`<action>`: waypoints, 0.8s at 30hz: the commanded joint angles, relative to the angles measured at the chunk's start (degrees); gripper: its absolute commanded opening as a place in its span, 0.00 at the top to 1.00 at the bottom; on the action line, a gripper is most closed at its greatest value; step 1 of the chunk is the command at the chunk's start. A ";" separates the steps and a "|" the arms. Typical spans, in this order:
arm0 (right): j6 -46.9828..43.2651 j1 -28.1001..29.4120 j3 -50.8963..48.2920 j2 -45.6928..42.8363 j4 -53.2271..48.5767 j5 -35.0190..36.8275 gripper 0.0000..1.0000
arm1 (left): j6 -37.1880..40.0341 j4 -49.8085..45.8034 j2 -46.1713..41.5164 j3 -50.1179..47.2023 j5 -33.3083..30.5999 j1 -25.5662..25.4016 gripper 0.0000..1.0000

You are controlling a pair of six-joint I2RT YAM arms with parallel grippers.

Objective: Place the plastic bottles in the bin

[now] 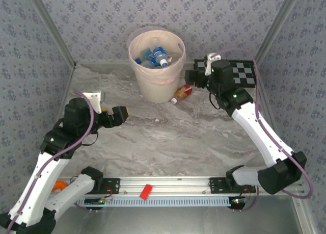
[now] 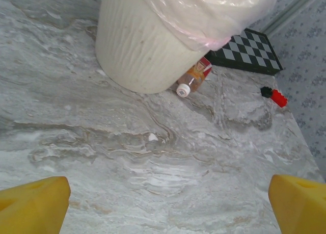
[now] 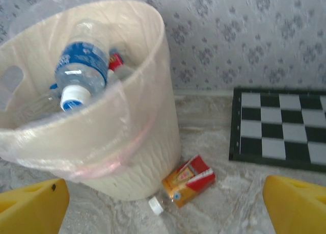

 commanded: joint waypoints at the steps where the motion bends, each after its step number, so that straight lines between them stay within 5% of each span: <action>1: 7.97 -2.05 -7.38 -3.25 5.71 -2.60 0.00 | -1.26 4.13 1.09 -0.29 1.24 -2.60 0.00; 14: 24.93 -3.89 -25.10 0.53 19.64 -2.16 0.00 | -0.39 4.57 7.03 0.58 -6.07 -14.34 0.00; 24: 33.65 -3.84 -24.68 15.51 29.22 -6.33 0.10 | 0.58 5.30 7.89 0.46 -9.81 -17.10 0.00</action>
